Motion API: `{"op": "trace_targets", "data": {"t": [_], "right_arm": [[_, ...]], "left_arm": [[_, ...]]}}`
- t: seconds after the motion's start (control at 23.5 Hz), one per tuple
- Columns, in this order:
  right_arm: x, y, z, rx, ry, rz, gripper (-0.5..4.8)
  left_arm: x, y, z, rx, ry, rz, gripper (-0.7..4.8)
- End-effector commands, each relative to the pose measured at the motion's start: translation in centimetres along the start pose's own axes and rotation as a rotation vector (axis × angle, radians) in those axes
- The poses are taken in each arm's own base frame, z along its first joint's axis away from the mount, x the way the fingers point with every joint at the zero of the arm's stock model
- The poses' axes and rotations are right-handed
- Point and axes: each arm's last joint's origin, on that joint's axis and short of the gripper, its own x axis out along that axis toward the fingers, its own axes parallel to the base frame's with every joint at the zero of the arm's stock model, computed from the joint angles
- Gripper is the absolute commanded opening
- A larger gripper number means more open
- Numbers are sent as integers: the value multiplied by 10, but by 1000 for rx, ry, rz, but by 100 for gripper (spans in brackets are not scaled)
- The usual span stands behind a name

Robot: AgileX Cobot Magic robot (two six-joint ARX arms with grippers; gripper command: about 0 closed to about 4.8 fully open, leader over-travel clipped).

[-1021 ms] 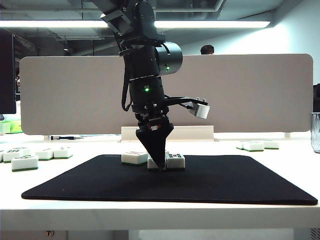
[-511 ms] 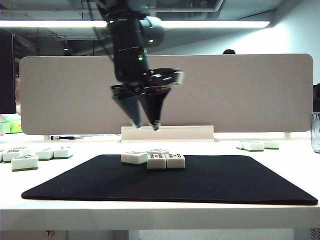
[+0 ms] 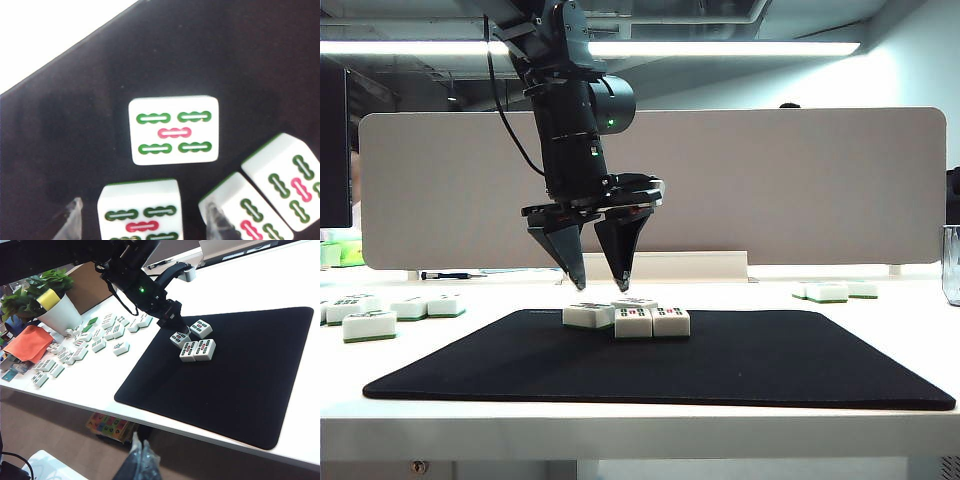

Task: Arrange four mahjong tiles into a neat stack, creating two layers of paired tiles.

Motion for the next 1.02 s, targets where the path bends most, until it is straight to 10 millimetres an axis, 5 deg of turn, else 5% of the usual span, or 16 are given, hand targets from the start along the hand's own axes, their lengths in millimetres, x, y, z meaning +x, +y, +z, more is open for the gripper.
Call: {"op": "trace_targets", "data": {"t": [0.04, 0.81, 1.02], "right_arm": [[-2, 2, 0, -17, -17, 7, -1], [-2, 2, 0, -17, -17, 7, -1], [-2, 1, 0, -17, -18, 5, -1]], "left_arm": [[3, 0, 0, -19, 12, 3, 318], [16, 2, -5, -62, 80, 42, 299], [16, 2, -5, -62, 81, 42, 177]]}}
